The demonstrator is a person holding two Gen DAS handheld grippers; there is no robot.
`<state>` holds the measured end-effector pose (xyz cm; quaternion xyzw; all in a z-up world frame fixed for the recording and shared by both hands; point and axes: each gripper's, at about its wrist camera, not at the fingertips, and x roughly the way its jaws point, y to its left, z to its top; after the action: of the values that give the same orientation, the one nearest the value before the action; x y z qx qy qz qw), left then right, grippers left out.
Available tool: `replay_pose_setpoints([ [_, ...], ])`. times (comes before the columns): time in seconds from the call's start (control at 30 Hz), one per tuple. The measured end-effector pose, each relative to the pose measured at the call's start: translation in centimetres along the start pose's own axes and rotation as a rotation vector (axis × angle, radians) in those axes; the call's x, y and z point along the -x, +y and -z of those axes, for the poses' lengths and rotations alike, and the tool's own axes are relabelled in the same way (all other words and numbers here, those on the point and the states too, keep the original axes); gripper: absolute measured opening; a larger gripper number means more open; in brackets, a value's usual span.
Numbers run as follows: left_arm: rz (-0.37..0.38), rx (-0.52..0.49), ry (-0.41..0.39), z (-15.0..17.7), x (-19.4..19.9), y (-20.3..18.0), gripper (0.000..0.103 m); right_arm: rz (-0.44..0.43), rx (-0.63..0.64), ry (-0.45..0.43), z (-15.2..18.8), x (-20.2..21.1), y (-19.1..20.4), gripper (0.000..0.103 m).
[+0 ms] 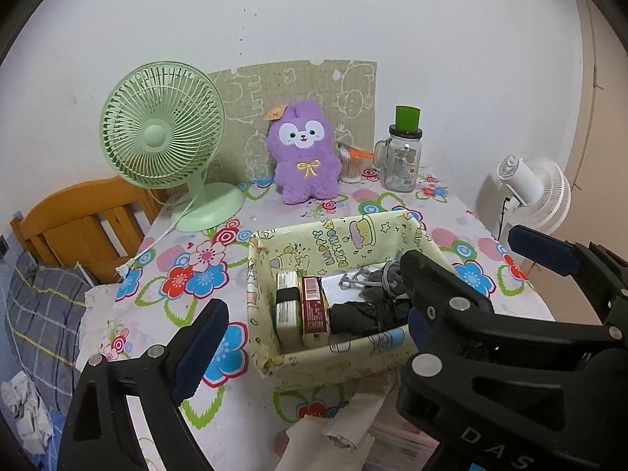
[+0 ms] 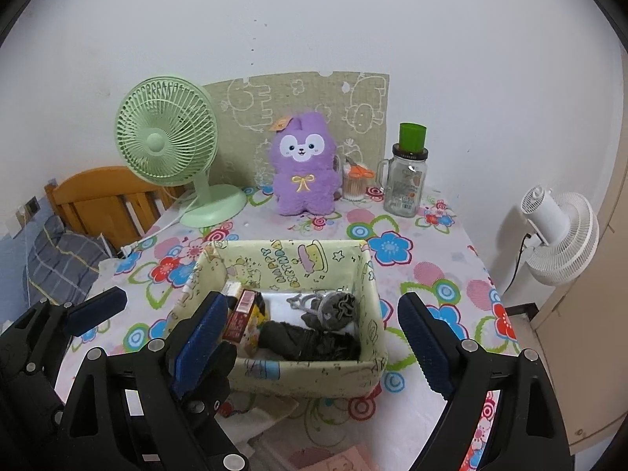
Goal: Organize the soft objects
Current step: 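Withdraw both grippers from the basket toward the loose items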
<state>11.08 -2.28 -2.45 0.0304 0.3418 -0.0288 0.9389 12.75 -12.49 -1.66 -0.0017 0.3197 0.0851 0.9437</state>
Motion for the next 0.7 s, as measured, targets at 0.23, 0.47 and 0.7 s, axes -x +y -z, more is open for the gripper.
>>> replay_pose_setpoints([
  [0.23, 0.001, -0.002, -0.013, 0.9, 1.4, -0.1, 0.095, -0.004, -0.001, -0.013, 1.0, 1.6, 0.3, 0.091],
  [0.47, 0.007, -0.001, -0.016, 1.9, 2.4, 0.0, 0.096, -0.008, -0.003, -0.02, 1.8, 2.7, 0.4, 0.09],
  [0.7, 0.021, 0.003, -0.015, 2.9, 3.1, -0.1, 0.096, -0.006, 0.002, -0.023, 2.9, 3.7, 0.7, 0.09],
])
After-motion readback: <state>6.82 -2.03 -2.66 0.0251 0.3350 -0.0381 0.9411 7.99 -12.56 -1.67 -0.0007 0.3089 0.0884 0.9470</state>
